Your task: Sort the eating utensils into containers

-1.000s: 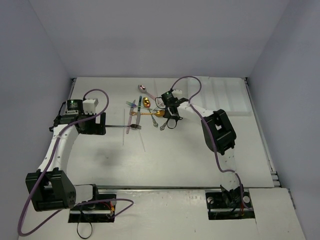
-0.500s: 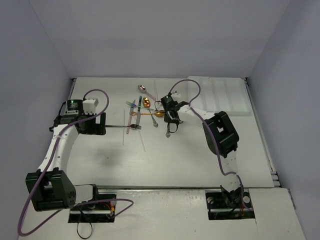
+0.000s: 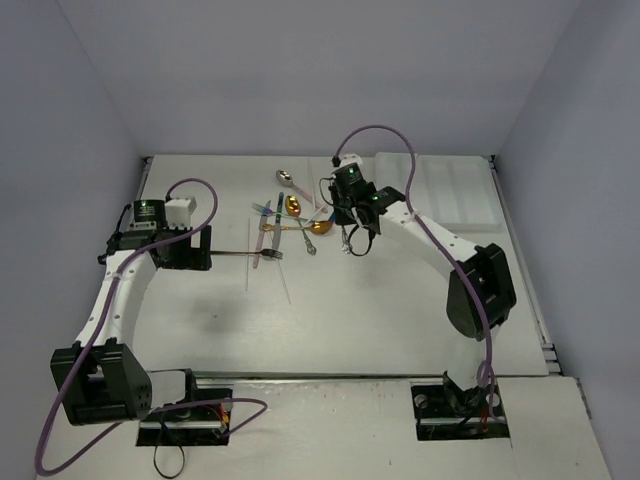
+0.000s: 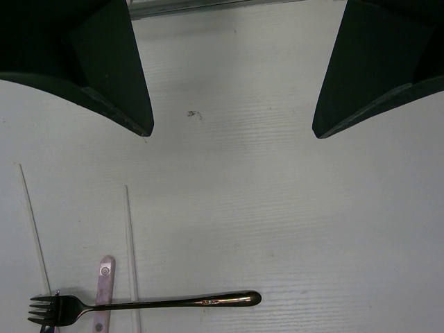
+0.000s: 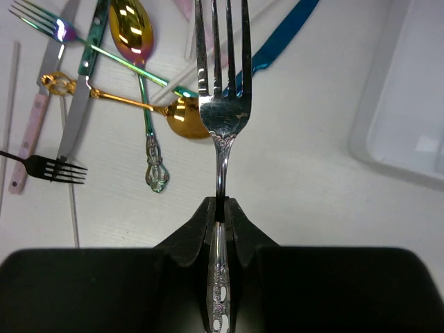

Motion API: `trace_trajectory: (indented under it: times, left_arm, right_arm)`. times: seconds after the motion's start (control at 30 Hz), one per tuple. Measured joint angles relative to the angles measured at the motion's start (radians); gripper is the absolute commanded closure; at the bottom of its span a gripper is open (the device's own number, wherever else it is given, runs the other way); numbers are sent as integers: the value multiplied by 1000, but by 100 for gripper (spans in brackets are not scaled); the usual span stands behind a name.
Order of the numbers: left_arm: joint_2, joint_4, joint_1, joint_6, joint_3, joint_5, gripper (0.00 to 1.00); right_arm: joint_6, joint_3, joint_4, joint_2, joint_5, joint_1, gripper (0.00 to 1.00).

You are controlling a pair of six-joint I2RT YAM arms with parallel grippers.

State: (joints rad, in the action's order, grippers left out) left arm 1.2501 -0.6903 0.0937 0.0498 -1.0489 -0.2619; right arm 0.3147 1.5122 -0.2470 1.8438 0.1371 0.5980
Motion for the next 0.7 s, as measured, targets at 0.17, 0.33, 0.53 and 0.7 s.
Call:
trace_trajectory:
  times: [0.17,0.33,0.53,0.7]
  left_arm:
    - [-16,0,0,6,0,-7,3]
    - [-17,-1,0,18,-5,-22,3]
    - [-16,-3,0,22,-41,-53,3]
    - [-16,0,0,23,-58,-65,3]
  right_arm:
    - [-211,42,-22,-67,-92,-82,100]
    - [-433,95,-87,-65,-209,-357,100]
    - [-659,202,-146,26,-297,-709,100]
    - [-747,318,-181,169,-346,-865,100]
